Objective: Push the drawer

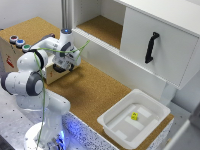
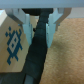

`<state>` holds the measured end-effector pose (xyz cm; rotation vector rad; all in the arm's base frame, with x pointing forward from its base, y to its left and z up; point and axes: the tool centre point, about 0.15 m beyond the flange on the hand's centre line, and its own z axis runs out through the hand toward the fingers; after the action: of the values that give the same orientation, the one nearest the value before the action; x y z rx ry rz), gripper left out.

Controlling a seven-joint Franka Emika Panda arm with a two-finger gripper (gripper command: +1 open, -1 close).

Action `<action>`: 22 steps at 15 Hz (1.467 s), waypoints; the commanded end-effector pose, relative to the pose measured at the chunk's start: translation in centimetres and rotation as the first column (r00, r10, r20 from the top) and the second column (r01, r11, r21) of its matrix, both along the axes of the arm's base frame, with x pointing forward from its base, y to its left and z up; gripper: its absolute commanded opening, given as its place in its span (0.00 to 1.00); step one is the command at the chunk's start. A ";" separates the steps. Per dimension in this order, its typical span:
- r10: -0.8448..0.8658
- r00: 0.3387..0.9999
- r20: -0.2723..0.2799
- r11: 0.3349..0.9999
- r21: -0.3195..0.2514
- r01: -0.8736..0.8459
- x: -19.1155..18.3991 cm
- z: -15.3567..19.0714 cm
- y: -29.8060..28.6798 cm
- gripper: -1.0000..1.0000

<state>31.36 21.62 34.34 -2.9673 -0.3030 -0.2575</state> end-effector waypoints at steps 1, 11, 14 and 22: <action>0.049 0.997 -0.064 0.998 -0.021 -0.051 3.3 -3.8 7.0 0.00; 0.100 0.995 -0.022 0.989 0.115 -0.097 2.6 -0.6 12.9 1.00; 0.090 0.996 0.007 0.986 0.138 -0.090 2.8 1.0 12.7 1.00; 0.104 0.986 0.132 0.987 0.106 -0.119 3.3 7.1 9.5 1.00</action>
<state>34.75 33.52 37.46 -2.8018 -0.3812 -0.3750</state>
